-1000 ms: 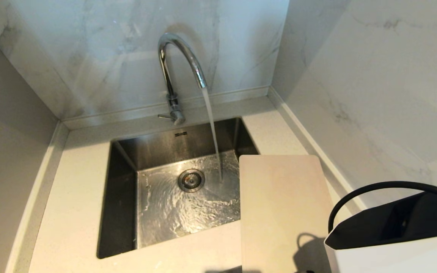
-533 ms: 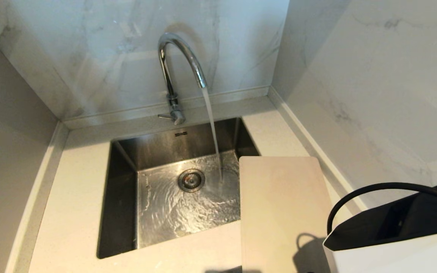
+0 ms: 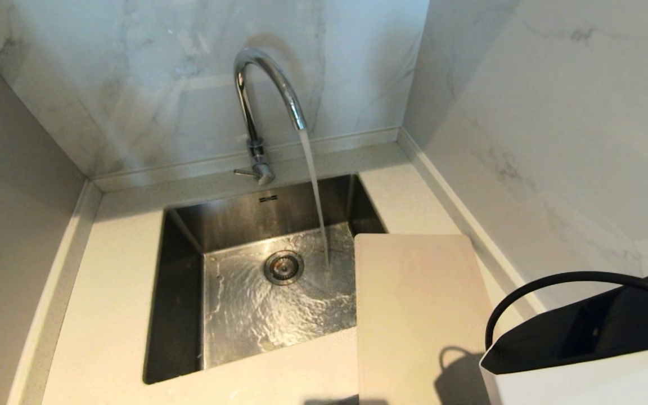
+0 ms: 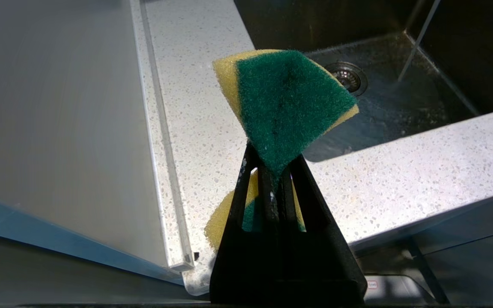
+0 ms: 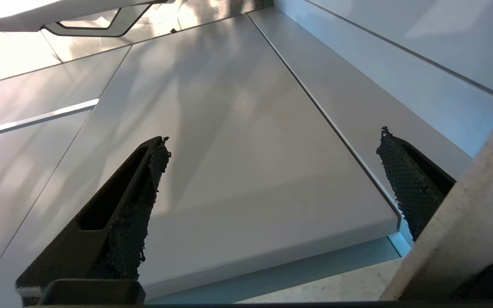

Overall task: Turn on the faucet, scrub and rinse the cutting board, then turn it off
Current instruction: Pick up the cutting board

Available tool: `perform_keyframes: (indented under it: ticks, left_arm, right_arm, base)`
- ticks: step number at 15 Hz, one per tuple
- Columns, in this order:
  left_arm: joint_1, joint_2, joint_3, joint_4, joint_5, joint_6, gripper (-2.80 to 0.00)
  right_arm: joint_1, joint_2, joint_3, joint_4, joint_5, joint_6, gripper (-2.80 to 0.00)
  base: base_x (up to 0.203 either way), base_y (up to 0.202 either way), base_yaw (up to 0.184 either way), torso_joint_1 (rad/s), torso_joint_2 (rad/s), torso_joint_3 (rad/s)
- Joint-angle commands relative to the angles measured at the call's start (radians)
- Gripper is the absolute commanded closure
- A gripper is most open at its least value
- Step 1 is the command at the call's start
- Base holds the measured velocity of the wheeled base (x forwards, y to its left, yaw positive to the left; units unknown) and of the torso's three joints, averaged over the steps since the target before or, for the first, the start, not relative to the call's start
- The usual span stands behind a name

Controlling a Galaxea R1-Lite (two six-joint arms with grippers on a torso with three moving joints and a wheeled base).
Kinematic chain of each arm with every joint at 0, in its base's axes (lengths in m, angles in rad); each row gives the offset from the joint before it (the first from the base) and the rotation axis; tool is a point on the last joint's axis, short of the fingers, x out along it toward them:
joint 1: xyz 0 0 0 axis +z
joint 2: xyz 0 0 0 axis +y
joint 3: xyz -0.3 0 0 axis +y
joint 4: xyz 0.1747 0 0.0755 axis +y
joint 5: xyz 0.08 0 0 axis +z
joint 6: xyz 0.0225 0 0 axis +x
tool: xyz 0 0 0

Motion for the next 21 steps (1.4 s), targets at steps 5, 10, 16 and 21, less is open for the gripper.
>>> perform_keyframes:
  ticks: [5, 10, 16, 21]
  left_arm:
    - [0.000, -0.002, 0.000, 0.000, 0.000, -0.001, 0.00]
    - [0.000, -0.002, 0.000, 0.000, 0.001, -0.001, 0.00]
    - [0.000, -0.002, 0.000, 0.000, 0.000, -0.001, 0.00]
    - [0.000, -0.001, 0.000, 0.000, 0.000, -0.001, 0.00]
  right_arm:
    - [0.001, -0.011, 0.007, -0.008, -0.008, -0.006, -2.80]
    - [-0.001, -0.044, 0.013, -0.005, -0.010, -0.014, -2.80]
    - [-0.001, -0.048, 0.038, -0.007, -0.027, -0.015, -2.80]
    - [-0.001, -0.062, 0.030, -0.008, -0.027, -0.017, -2.80]
  base:
    - [0.000, 0.000, 0.000, 0.000, 0.00, 0.000]
    - [0.000, 0.000, 0.000, 0.000, 0.00, 0.000]
    - [0.000, 0.000, 0.000, 0.000, 0.00, 0.000]
    - [0.000, 0.000, 0.000, 0.000, 0.00, 0.000]
